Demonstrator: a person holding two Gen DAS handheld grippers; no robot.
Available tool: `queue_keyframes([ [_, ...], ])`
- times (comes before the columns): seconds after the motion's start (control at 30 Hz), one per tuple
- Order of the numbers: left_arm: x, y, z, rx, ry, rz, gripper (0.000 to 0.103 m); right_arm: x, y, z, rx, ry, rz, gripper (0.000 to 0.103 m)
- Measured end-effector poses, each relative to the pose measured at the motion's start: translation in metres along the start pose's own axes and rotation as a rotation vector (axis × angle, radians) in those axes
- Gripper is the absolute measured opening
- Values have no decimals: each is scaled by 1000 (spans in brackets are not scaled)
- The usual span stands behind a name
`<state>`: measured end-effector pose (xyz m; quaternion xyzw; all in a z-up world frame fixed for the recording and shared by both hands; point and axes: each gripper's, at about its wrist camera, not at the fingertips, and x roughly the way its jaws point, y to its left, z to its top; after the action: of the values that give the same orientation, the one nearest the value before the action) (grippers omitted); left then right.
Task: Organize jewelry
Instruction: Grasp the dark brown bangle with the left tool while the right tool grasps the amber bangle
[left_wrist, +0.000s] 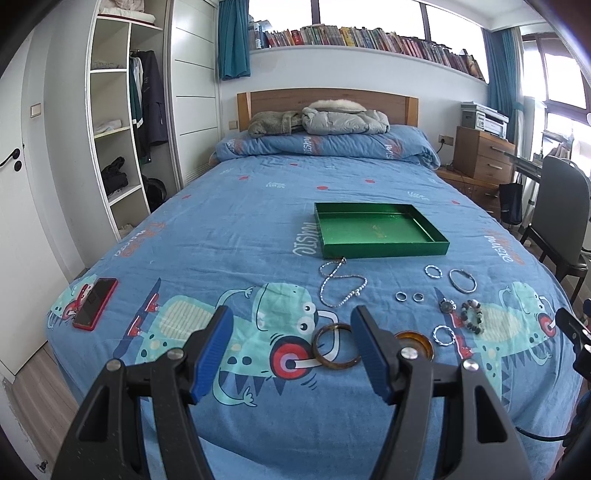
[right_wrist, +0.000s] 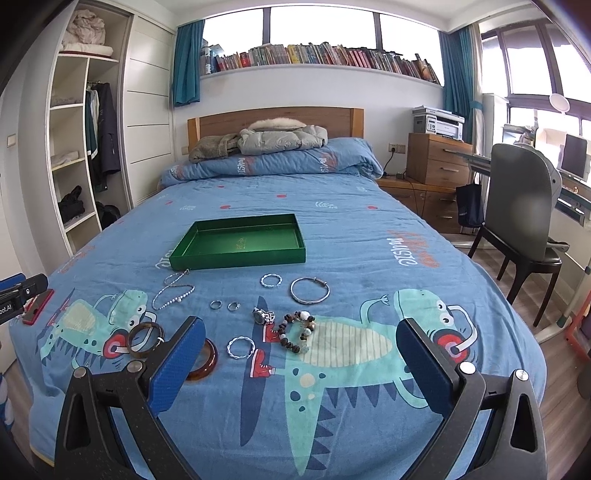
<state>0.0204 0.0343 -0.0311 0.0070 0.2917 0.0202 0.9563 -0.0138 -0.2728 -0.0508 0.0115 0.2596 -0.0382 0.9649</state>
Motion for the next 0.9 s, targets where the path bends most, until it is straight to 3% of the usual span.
queue_keyframes([
  [0.33,38,5,-20,3,88,-21,64,38,17,-21,-26,135,97,78],
  [0.6,82,8,-33,-7,182,-40,64,80,29,-37,1,256,203,51],
  [0.9,140,-1,-34,-15,275,-112,63,136,51,-55,59,421,363,47],
])
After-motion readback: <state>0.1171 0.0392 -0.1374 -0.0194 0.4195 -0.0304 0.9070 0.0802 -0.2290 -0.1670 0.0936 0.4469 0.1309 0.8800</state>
